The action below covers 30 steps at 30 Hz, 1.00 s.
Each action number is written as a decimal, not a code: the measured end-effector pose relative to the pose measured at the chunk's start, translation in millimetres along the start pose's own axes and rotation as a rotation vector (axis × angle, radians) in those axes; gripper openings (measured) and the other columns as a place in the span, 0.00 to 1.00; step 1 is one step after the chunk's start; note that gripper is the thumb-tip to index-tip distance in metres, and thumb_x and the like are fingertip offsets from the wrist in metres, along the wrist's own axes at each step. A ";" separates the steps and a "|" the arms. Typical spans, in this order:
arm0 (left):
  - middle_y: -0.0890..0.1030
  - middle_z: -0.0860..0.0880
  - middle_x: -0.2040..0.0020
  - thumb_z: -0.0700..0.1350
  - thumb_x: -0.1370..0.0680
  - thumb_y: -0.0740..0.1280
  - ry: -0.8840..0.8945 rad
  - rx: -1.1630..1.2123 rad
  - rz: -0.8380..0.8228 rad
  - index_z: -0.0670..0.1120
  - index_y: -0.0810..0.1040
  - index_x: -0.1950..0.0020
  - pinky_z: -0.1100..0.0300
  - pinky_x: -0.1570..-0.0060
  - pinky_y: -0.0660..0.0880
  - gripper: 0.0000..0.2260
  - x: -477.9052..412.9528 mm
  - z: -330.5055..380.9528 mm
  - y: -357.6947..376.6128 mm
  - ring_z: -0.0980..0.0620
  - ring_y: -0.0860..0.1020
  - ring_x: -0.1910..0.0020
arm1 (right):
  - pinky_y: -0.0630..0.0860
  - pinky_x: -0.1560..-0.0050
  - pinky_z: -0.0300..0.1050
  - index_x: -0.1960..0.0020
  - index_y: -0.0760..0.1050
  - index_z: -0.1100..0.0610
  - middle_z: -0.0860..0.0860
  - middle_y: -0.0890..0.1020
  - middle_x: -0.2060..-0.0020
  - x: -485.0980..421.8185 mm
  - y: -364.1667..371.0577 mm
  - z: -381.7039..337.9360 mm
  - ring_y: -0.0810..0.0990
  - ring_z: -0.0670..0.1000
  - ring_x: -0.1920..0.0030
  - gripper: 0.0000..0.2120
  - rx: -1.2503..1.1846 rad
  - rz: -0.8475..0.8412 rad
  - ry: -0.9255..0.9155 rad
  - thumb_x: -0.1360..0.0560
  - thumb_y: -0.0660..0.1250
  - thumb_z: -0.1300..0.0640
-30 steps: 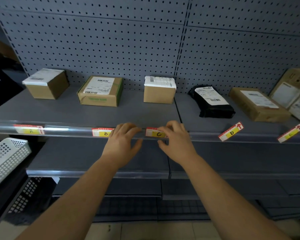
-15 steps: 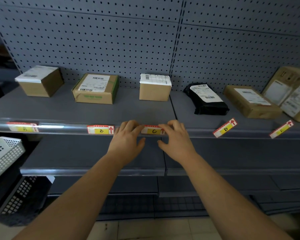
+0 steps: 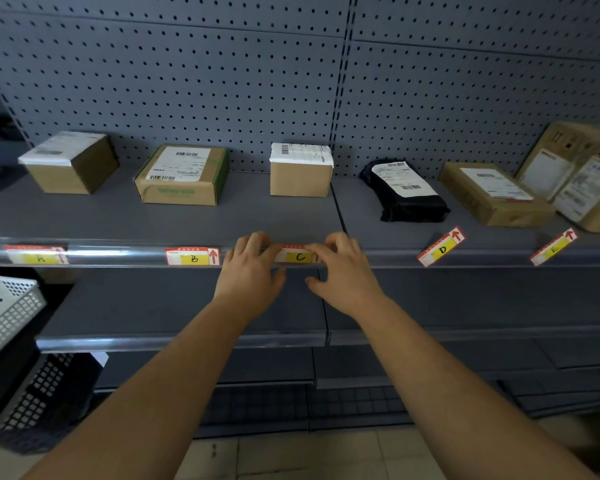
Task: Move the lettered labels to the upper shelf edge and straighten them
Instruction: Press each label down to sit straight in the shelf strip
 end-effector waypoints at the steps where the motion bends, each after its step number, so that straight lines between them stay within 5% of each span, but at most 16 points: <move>1: 0.70 0.47 0.39 0.50 0.25 0.65 -0.003 0.003 0.004 0.47 0.74 0.37 0.49 0.40 0.65 0.17 -0.6 0.4 -0.1 0.46 0.67 0.41 | 0.68 0.38 0.50 0.32 0.70 0.48 0.49 0.66 0.43 -0.2 -0.9 0.3 0.65 0.51 0.42 0.26 -0.010 0.003 0.004 0.29 0.71 0.47; 13: 0.73 0.45 0.46 0.46 0.26 0.68 -0.013 0.029 0.106 0.44 0.78 0.45 0.48 0.50 0.70 0.12 -6.7 -1.0 8.7 0.44 0.71 0.48 | 0.69 0.41 0.48 0.37 0.75 0.49 0.49 0.67 0.45 -7.6 -4.7 0.2 0.65 0.50 0.44 0.21 -0.054 0.019 0.016 0.29 0.71 0.47; 30: 0.74 0.47 0.44 0.47 0.25 0.66 -0.022 0.081 0.077 0.44 0.76 0.40 0.49 0.43 0.71 0.15 -3.6 4.7 13.4 0.47 0.71 0.45 | 0.64 0.41 0.47 0.35 0.73 0.49 0.48 0.70 0.45 -2.5 -1.6 1.1 0.67 0.51 0.42 0.22 -0.020 0.032 0.030 0.27 0.69 0.47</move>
Point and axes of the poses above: each hand's wrist, its own x-axis away from the middle knuckle, its own y-axis out of the palm, z = x × y, the point moved 1 cm from there along -x, towards the middle knuckle
